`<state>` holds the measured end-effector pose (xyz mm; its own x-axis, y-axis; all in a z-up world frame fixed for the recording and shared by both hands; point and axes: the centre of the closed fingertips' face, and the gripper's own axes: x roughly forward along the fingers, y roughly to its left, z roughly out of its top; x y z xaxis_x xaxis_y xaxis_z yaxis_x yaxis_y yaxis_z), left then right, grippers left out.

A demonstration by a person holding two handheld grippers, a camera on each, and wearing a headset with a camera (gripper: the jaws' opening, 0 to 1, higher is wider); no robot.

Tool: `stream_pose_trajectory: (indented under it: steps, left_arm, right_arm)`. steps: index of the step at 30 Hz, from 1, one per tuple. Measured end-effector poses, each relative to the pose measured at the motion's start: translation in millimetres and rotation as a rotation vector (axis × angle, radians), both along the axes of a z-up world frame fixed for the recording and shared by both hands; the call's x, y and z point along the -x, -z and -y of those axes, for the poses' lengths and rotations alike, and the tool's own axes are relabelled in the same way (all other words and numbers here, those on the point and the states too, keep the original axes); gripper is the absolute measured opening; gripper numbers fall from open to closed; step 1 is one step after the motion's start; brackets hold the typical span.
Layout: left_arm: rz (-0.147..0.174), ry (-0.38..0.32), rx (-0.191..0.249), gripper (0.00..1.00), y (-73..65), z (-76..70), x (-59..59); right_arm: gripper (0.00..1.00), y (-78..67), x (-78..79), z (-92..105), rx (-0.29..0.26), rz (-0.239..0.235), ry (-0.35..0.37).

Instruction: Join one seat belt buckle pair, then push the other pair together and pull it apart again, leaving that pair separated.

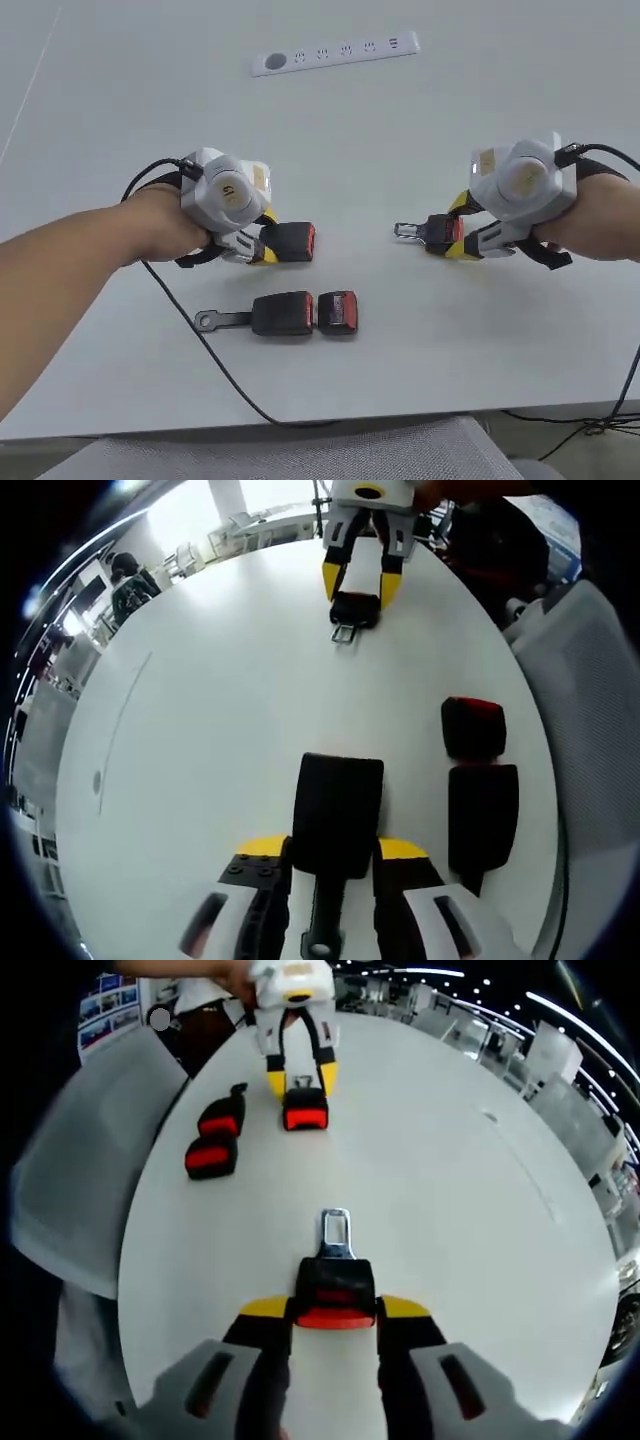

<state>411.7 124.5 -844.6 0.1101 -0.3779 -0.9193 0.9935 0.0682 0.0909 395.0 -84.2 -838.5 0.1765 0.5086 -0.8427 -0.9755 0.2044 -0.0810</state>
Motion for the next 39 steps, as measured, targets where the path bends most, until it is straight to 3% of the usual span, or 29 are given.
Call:
stream_pose_trajectory:
  steps: [3,7,19,22,27,39]
  left_arm:
    - [0.009,-0.005,0.000,0.31,0.5,-1.4,0.7]
    - [0.040,0.048,-0.027,0.31,2.9,-2.2,3.0]
    - [0.056,0.057,-0.010,0.31,3.5,-4.2,2.4]
    - [0.053,0.061,-0.001,0.31,3.6,-4.0,1.5]
    - [0.043,0.078,-0.028,0.31,4.7,-3.3,0.3]
    - [0.036,0.063,-0.019,0.31,4.5,-3.5,-0.4]
  right_arm:
    - [0.31,-0.6,-1.2,0.1,-0.003,-0.001,-0.013]
    - [0.31,-0.7,-2.4,-0.1,-0.002,-0.005,-0.029]
    - [0.31,-1.0,-7.3,-20.5,-0.009,0.006,-0.044]
    - [0.31,0.0,-8.4,-27.6,-0.010,0.008,-0.050]
    - [0.31,0.3,-9.3,-42.8,-0.022,0.007,-0.058]
    - [0.31,1.2,-6.3,-83.4,-0.033,0.019,-0.109]
